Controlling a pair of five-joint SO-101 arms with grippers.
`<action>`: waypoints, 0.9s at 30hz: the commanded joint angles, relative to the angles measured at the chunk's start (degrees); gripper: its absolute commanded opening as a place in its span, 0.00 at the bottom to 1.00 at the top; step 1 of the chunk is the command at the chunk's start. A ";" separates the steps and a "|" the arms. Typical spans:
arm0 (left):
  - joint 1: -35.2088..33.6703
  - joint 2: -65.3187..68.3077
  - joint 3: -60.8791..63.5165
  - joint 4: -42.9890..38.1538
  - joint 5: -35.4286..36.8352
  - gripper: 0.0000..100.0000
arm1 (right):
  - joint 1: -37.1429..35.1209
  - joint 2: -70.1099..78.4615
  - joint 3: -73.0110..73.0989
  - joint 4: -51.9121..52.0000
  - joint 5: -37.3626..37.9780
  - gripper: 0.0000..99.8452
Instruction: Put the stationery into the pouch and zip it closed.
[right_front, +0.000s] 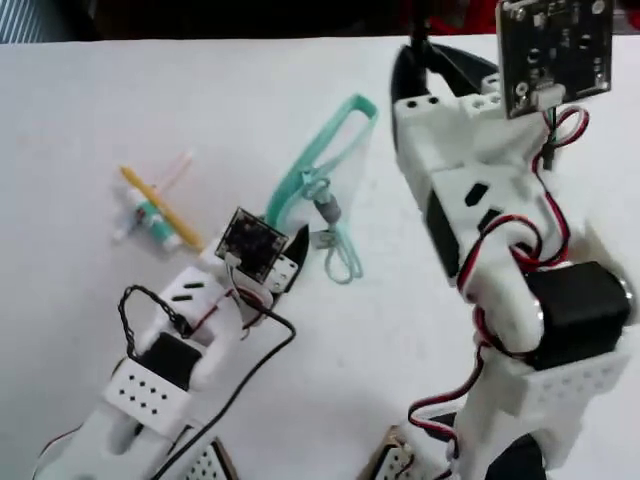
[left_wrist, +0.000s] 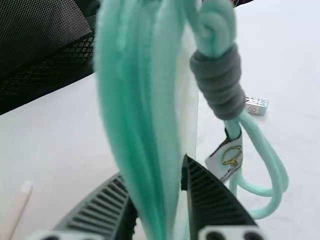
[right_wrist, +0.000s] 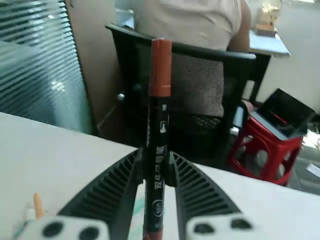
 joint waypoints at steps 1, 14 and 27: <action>-1.80 -1.01 -0.26 -1.41 0.44 0.13 | -3.21 0.22 2.64 -5.93 -1.32 0.02; -2.15 -1.01 -0.35 -1.49 0.53 0.13 | -5.85 -13.23 36.75 -34.95 -10.99 0.02; -2.07 -1.01 -0.44 -1.67 0.53 0.13 | -5.32 -11.38 47.03 -47.60 -10.64 0.02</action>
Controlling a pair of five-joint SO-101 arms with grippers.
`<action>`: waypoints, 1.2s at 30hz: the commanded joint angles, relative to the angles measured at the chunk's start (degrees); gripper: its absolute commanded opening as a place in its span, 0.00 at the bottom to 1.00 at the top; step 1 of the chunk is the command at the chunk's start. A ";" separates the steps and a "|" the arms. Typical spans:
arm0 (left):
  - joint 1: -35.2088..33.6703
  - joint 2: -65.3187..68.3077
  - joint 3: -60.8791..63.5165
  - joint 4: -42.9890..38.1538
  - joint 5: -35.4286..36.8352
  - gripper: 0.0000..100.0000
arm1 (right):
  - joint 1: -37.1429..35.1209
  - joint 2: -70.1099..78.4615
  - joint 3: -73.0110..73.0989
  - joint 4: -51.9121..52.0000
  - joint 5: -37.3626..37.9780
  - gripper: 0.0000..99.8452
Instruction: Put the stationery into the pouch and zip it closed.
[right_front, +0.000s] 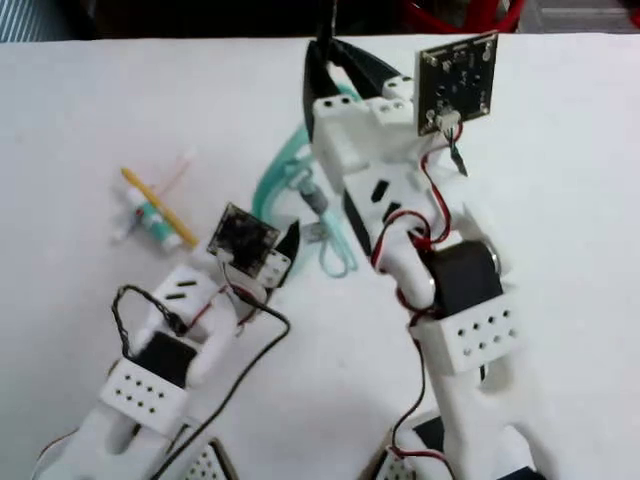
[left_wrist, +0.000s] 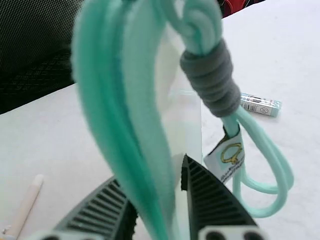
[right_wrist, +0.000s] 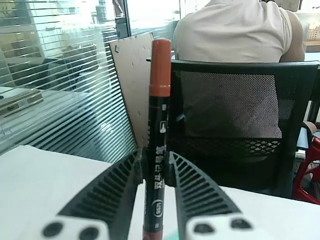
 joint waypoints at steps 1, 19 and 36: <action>-0.13 -1.01 -0.44 -1.67 0.53 0.13 | 2.07 0.57 -1.32 -3.47 0.09 0.02; -0.48 -1.01 -0.35 -1.67 0.53 0.13 | 3.65 8.48 -2.46 -1.89 5.54 0.02; -0.57 -1.01 -0.26 -1.67 0.53 0.13 | 14.02 -1.98 -1.85 9.98 7.03 0.21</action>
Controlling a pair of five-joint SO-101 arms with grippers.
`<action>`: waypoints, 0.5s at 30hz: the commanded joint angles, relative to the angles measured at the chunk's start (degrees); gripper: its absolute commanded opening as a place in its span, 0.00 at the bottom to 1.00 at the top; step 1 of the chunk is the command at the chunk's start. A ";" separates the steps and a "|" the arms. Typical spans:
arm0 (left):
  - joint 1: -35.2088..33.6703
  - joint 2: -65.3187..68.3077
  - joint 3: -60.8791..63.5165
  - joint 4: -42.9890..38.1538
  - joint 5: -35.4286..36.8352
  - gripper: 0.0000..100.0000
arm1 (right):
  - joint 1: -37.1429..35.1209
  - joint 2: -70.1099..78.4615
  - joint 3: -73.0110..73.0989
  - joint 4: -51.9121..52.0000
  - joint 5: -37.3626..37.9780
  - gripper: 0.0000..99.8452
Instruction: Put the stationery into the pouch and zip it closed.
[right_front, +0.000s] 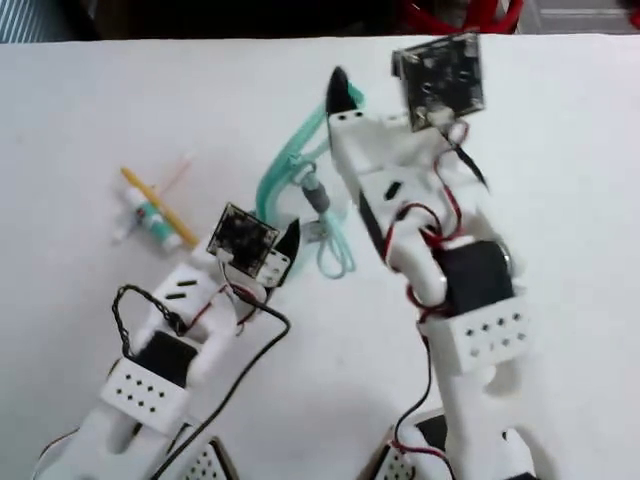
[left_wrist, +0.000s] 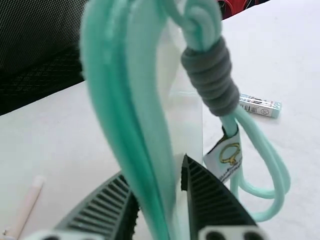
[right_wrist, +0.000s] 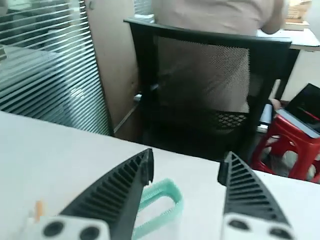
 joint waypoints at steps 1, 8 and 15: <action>-0.48 -1.01 -0.26 -1.41 0.53 0.13 | 9.89 1.98 -1.32 0.31 0.62 0.21; -0.48 -1.01 -0.26 -1.41 0.53 0.13 | 21.85 21.76 -1.05 3.56 13.10 0.21; -0.48 -1.01 -0.26 -1.41 0.53 0.13 | 18.15 44.70 -9.05 9.89 27.34 0.21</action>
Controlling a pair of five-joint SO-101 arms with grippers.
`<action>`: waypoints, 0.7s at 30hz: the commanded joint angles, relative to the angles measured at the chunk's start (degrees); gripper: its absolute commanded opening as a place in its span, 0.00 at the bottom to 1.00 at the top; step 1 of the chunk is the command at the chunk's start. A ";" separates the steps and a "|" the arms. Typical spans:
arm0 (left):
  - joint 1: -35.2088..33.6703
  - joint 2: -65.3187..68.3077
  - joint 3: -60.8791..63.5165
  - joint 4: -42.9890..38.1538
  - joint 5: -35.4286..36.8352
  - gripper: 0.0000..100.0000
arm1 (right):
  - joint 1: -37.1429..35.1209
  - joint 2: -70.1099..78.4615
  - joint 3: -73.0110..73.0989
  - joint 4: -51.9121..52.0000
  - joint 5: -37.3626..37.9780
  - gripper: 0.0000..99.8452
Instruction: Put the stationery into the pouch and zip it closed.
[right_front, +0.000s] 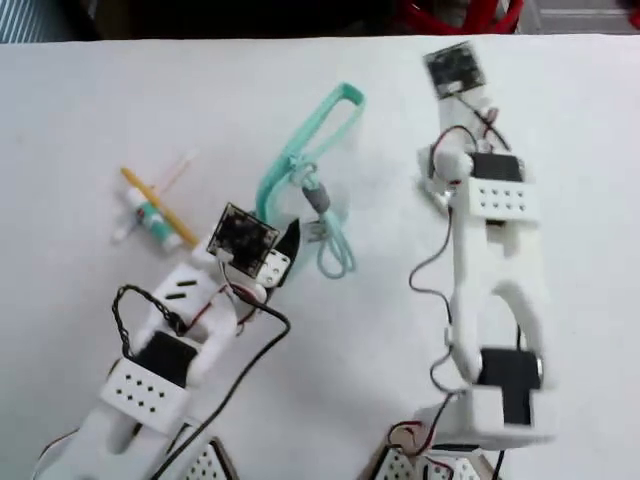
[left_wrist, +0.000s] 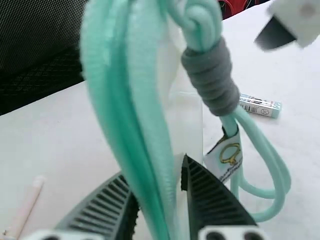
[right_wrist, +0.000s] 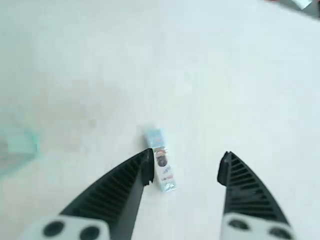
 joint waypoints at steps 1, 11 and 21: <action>-0.48 -1.01 -0.26 -1.41 0.53 0.13 | -0.31 9.27 -9.41 3.56 2.73 0.21; -0.48 -1.01 -0.18 -1.41 0.35 0.13 | 1.10 35.47 -38.77 14.64 2.73 0.20; -0.40 -1.01 -0.18 -1.41 0.44 0.13 | 1.10 54.55 -64.62 29.85 6.15 0.12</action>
